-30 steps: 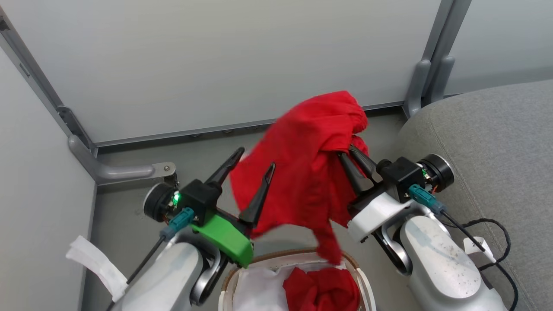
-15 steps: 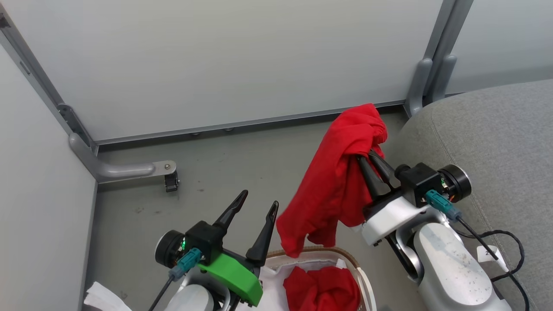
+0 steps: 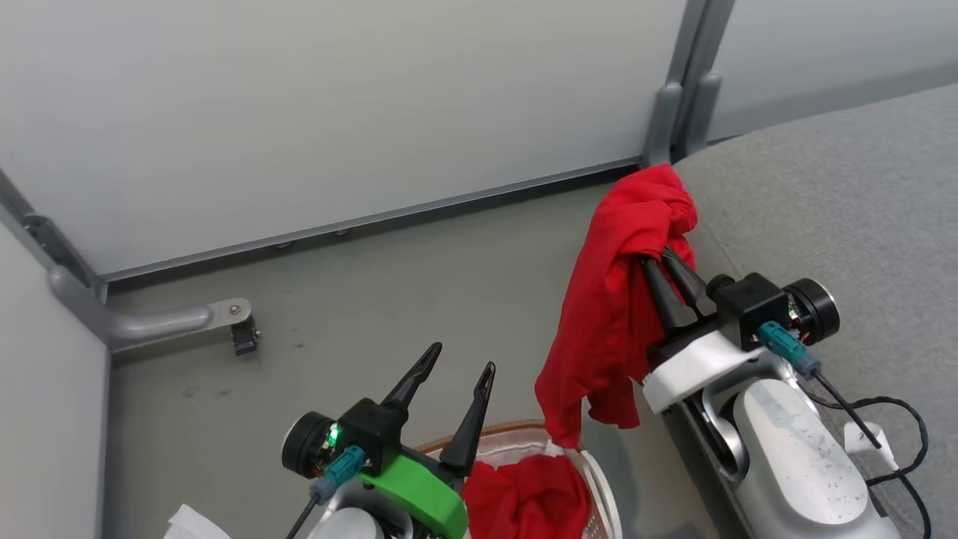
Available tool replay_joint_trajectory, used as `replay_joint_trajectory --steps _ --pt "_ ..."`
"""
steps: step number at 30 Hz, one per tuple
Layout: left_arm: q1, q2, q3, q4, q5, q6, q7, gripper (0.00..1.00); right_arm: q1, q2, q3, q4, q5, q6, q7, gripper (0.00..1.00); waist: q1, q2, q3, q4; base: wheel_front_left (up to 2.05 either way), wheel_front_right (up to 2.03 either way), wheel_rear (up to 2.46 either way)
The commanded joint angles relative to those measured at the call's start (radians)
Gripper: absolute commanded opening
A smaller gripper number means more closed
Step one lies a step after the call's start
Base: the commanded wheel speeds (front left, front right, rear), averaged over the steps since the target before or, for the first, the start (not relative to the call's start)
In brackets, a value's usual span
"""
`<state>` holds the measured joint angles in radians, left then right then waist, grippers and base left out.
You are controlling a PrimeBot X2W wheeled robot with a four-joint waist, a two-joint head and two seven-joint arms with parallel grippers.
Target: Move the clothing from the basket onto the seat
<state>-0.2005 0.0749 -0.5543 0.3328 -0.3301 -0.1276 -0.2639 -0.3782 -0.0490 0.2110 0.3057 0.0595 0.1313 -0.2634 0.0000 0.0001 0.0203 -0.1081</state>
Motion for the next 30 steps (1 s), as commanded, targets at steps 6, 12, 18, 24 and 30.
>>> replay_joint_trajectory --steps 6,12,18,24,30 --pt "-0.019 -0.011 -0.011 -0.013 0.018 -0.004 -0.001 1.0 0.008 -0.003 -0.045 -0.018 -0.02 -0.001 -0.002 0.0 0.0 -0.0001 0.062 -0.188 0.0 0.0 0.0" --pt "-0.046 -0.013 -0.032 -0.013 0.023 -0.004 -0.001 1.0 0.013 -0.003 -0.094 -0.03 -0.012 -0.001 -0.002 0.0 0.0 -0.0001 0.104 -0.28 0.0 0.0 0.0" --pt "-0.065 -0.007 -0.051 -0.006 0.025 -0.004 -0.001 1.0 0.014 -0.002 -0.125 -0.04 0.003 -0.001 -0.002 0.0 0.0 -0.0001 0.134 -0.329 0.0 0.0 0.0" --pt "-0.079 0.001 -0.069 -0.006 0.027 -0.004 -0.001 1.0 0.005 -0.003 -0.144 -0.048 0.007 -0.001 -0.002 0.0 0.0 -0.0001 0.158 -0.334 0.0 0.0 0.0" --pt "-0.095 0.01 -0.083 -0.008 0.031 -0.005 -0.001 1.0 -0.048 -0.002 -0.219 -0.062 -0.013 -0.001 -0.002 0.0 0.0 -0.0001 0.199 -0.302 0.0 0.0 0.0"
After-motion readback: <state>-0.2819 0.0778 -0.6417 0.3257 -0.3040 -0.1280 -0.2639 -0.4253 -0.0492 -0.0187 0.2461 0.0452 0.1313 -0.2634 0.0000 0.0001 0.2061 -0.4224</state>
